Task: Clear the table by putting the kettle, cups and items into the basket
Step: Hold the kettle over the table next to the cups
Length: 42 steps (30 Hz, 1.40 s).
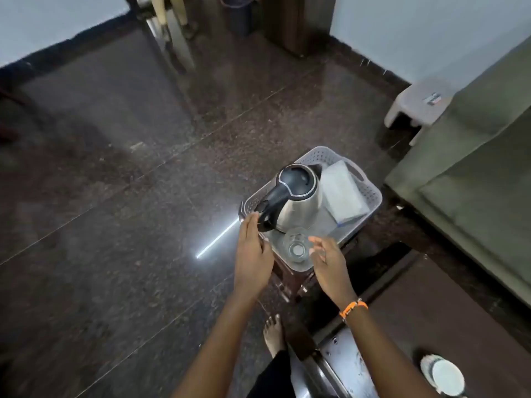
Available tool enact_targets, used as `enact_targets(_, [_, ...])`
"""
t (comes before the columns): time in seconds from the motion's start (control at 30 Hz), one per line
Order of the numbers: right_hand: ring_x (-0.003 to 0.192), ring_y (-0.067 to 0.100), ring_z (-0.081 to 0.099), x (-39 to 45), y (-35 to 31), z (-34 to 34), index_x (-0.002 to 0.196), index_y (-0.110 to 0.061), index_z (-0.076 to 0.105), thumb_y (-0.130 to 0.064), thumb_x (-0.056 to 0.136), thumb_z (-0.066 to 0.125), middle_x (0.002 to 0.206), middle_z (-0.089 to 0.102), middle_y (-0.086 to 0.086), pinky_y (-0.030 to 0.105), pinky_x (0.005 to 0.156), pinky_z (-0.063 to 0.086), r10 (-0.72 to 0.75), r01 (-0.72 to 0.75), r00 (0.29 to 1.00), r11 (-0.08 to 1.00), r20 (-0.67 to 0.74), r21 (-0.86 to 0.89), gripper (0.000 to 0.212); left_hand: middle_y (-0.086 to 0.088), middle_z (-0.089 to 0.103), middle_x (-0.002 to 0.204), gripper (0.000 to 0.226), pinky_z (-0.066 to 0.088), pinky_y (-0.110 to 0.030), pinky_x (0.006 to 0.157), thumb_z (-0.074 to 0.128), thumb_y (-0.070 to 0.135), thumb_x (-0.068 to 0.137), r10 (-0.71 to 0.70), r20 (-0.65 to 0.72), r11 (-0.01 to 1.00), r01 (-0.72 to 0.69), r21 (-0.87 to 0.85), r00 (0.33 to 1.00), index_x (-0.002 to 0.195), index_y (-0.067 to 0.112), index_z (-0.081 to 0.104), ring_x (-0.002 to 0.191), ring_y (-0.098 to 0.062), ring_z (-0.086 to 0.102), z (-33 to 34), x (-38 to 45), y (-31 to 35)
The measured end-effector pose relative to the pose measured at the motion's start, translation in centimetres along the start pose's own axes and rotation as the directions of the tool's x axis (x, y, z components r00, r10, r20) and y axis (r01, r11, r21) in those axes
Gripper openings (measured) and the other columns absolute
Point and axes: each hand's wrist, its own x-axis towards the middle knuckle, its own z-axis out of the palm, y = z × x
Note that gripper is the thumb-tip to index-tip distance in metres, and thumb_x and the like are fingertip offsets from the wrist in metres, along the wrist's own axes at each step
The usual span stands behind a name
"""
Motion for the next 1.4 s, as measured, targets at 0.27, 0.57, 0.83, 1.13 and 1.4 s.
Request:
enact_targets(0.27, [0.135, 0.030, 0.036, 5.1, 2.1, 4.1, 0.140, -0.001, 0.032, -0.016, 0.081, 0.066, 0.145, 0.036, 0.016, 0.036, 0.111, 0.032, 0.179, -0.149, 0.979, 0.953, 0.096, -0.262, 0.069, -0.004, 0.033, 0.150, 0.065, 0.029, -0.035, 0.113, 0.046, 0.009, 0.088, -0.066, 0.148, 0.998, 0.067, -0.003, 0.987, 0.147, 0.020, 0.020, 0.135, -0.022, 0.036, 0.7, 5.6, -3.1])
enact_targets(0.57, [0.130, 0.029, 0.036, 6.3, 3.8, 6.4, 0.141, -0.001, 0.028, -0.015, 0.066, 0.077, 0.138, 0.037, 0.016, 0.032, 0.109, 0.031, 0.127, -0.112, 0.992, 0.908, 0.012, -0.403, 0.090, 0.000, 0.059, 0.099, 0.033, 0.040, -0.028, 0.073, 0.063, 0.018, 0.080, -0.124, 0.284, 0.992, 0.128, 0.004, 0.951, 0.110, 0.016, 0.049, 0.091, -0.018, 0.056, 0.8, 10.7, -3.9])
enact_targets(0.83, [0.107, 0.006, 0.044, 4.6, 4.4, 5.8, 0.121, -0.016, 0.042, -0.011, 0.057, 0.075, 0.114, 0.046, -0.004, 0.021, 0.095, 0.041, -0.028, -0.009, 0.991, 0.961, -0.129, -0.276, 0.072, -0.001, 0.062, 0.074, 0.025, 0.054, -0.047, 0.077, 0.080, 0.028, 0.067, -0.150, 0.521, 0.969, 0.230, -0.093, 0.840, 0.085, 0.020, 0.064, 0.075, -0.023, 0.061, 0.8, 13.6, -3.3])
enact_targets(1.13, [0.117, 0.005, 0.046, 1.1, 4.7, 1.7, 0.130, -0.019, 0.041, -0.013, 0.053, 0.078, 0.122, 0.038, -0.014, 0.010, 0.106, 0.033, -0.091, 0.056, 0.934, 0.992, -0.344, -0.109, 0.086, 0.002, 0.056, 0.068, 0.035, 0.044, -0.031, 0.059, 0.077, 0.042, 0.061, -0.021, 0.358, 0.992, 0.064, -0.110, 0.934, 0.085, 0.022, 0.062, 0.063, -0.015, 0.052, 1.1, 11.3, -1.2])
enact_targets(1.4, [0.125, 0.017, 0.046, -4.9, 6.5, -4.7, 0.136, -0.013, 0.039, -0.010, 0.055, 0.081, 0.132, 0.043, 0.004, 0.028, 0.106, 0.040, -0.043, 0.009, 0.858, 0.998, -0.512, -0.070, 0.091, 0.015, 0.060, 0.057, 0.028, 0.038, -0.010, 0.047, 0.074, 0.056, 0.051, 0.103, 0.358, 0.992, -0.071, -0.101, 0.928, 0.072, 0.043, 0.061, 0.050, 0.000, 0.049, -1.0, 3.9, 3.7])
